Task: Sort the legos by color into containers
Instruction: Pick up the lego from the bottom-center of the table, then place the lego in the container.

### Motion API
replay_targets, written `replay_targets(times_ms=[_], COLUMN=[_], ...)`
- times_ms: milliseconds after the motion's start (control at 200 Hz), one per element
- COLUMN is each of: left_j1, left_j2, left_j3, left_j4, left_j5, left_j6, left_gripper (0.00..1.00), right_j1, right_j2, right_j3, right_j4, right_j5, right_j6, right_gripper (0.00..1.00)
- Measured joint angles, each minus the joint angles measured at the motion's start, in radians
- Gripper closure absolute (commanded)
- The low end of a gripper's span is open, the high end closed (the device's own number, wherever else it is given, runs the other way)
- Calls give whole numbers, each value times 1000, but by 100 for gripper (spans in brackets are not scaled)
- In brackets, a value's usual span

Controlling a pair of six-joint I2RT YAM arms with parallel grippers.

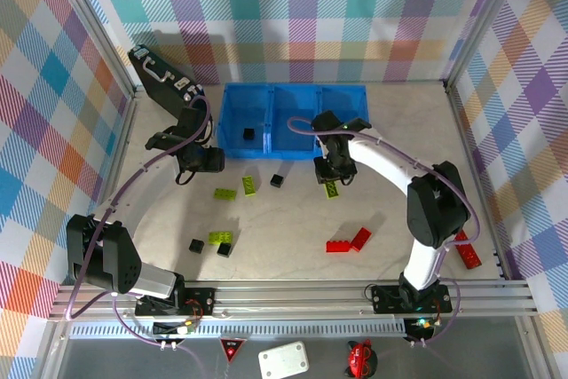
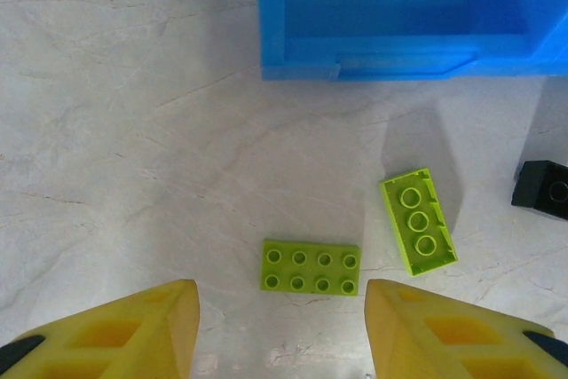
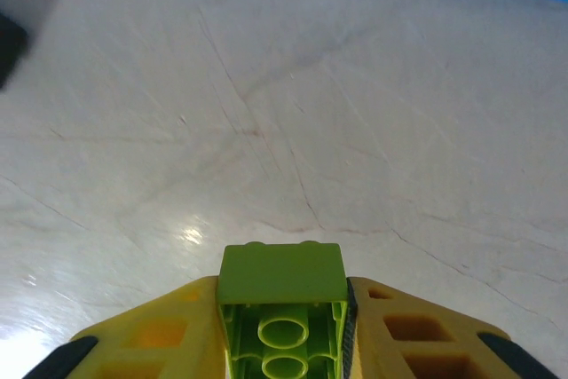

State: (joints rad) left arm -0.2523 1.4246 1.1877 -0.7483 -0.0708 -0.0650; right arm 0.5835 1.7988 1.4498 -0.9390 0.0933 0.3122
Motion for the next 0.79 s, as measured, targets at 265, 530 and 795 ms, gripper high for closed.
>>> replay_targets(times_ms=[265,530,795], left_j1=[0,0,0], left_j2=[0,0,0], left_j3=[0,0,0], left_j4=[0,0,0], left_j5=[-1,2,2], left_j6=[3,3,3], left_gripper=[48,48,48], right_j1=[4,14,14], right_j2=[80,208,352], right_j3=[160,376,579], right_j4=[48,56,55], right_j5=[1,27,60], right_j6=[114,173,182], right_gripper=[68,68,68])
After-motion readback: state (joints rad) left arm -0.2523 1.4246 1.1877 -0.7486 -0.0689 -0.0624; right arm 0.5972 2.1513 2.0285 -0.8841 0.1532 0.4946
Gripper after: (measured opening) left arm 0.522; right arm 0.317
